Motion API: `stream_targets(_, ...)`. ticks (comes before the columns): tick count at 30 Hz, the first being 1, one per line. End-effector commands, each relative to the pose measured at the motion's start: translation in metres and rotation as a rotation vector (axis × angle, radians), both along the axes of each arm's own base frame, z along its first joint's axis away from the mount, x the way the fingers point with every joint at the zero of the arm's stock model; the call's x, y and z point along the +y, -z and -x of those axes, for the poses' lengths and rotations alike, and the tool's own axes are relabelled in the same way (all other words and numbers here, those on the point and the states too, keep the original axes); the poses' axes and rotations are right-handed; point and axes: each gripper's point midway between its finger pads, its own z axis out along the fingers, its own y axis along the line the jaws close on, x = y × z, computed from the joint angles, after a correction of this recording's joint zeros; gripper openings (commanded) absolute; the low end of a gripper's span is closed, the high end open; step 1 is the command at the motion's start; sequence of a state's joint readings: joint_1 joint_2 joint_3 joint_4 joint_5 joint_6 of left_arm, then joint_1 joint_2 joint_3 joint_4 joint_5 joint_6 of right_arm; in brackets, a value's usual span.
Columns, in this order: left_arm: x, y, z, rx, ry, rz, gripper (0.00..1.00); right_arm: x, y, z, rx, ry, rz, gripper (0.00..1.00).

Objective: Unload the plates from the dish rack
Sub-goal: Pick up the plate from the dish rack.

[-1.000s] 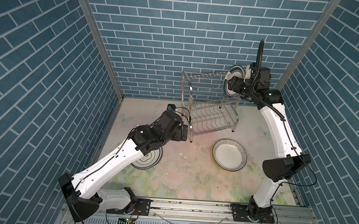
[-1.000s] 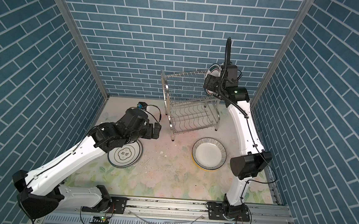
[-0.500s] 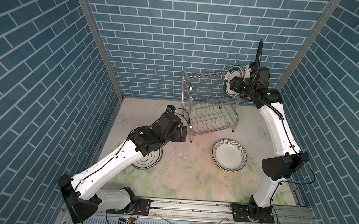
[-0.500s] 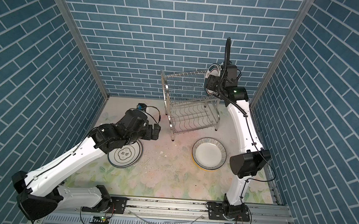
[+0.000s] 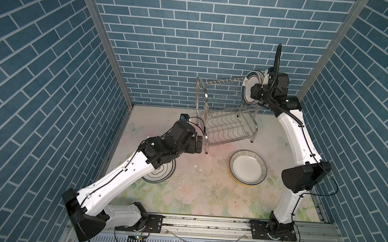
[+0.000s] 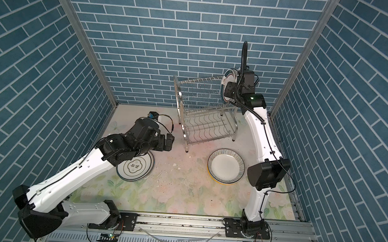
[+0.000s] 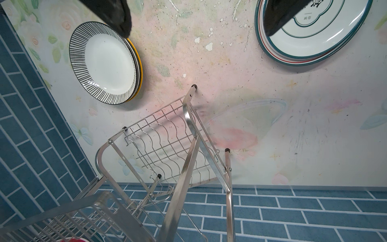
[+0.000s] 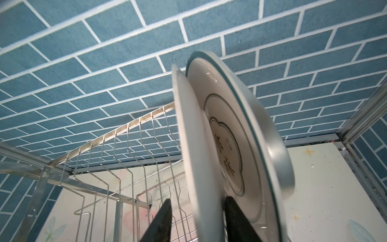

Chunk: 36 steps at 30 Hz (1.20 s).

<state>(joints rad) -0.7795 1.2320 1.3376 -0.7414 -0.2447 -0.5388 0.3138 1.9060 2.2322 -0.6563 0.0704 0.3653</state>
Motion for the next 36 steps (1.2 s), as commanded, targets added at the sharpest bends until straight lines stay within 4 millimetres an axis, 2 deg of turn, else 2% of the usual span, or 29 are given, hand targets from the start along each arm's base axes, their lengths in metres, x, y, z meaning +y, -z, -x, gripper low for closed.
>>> stream_targets(1,0.005,0.001,0.001,-0.001,-0.012,0.008,0.99,0.003,0.007,-0.009,-0.011,-0.014,0.024,0.41)
stream_targets(16,0.003,0.011,0.001,0.022,-0.011,0.020,0.99,0.008,0.015,-0.016,-0.025,-0.043,0.035,0.33)
stream_targets(29,-0.003,0.021,-0.001,0.051,-0.011,0.047,0.99,0.013,0.024,-0.017,-0.013,-0.075,0.060,0.22)
stream_targets(36,-0.005,0.023,-0.002,0.055,-0.004,0.056,0.99,0.011,0.020,-0.015,-0.035,-0.078,0.075,0.14)
